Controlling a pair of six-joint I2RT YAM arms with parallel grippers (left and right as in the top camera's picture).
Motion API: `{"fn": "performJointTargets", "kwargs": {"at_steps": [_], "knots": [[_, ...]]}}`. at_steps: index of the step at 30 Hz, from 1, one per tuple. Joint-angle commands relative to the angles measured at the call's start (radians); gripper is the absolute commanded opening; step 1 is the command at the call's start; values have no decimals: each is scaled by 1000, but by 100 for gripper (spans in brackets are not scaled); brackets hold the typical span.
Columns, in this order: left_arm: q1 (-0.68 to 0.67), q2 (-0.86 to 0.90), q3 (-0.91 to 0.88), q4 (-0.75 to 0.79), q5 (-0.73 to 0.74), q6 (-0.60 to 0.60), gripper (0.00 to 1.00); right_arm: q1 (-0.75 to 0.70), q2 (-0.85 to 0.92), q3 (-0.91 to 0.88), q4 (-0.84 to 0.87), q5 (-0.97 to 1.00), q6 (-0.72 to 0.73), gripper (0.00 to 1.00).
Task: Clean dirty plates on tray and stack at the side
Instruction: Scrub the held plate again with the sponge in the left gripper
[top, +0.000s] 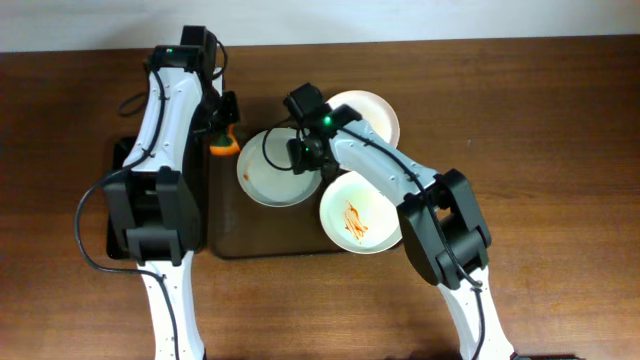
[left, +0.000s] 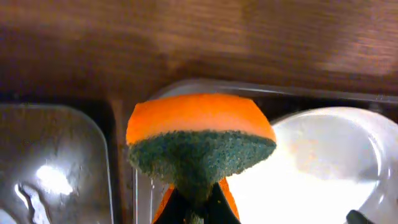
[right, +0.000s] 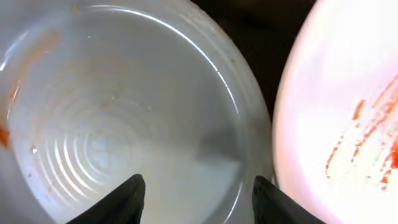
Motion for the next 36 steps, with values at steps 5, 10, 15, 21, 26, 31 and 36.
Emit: {"fn": "performJointTargets", "kwargs": {"at_steps": [5, 10, 15, 21, 26, 31, 36], "knots": [[-3, -5, -3, 16, 32, 75, 0, 13, -40, 27, -19, 41, -18, 57], [-3, -5, -3, 15, 32, 75, 0, 23, -103, 61, -119, 65, 18, 56], [-3, -5, -3, 8, 32, 75, 0, 23, -79, 0, -140, 100, 105, 48], [-3, -5, -3, 8, 32, 75, 0, 23, -66, -79, -70, 119, 190, 38], [-3, -5, -3, 7, 32, 75, 0, 23, -52, -134, 5, 103, 214, 29], [-3, -5, -3, 3, 32, 75, 0, 31, -34, -135, -13, 76, 384, 4], [-3, -5, -3, 3, 33, 75, 0, 79, -34, -135, -6, 138, 553, 4]]}}
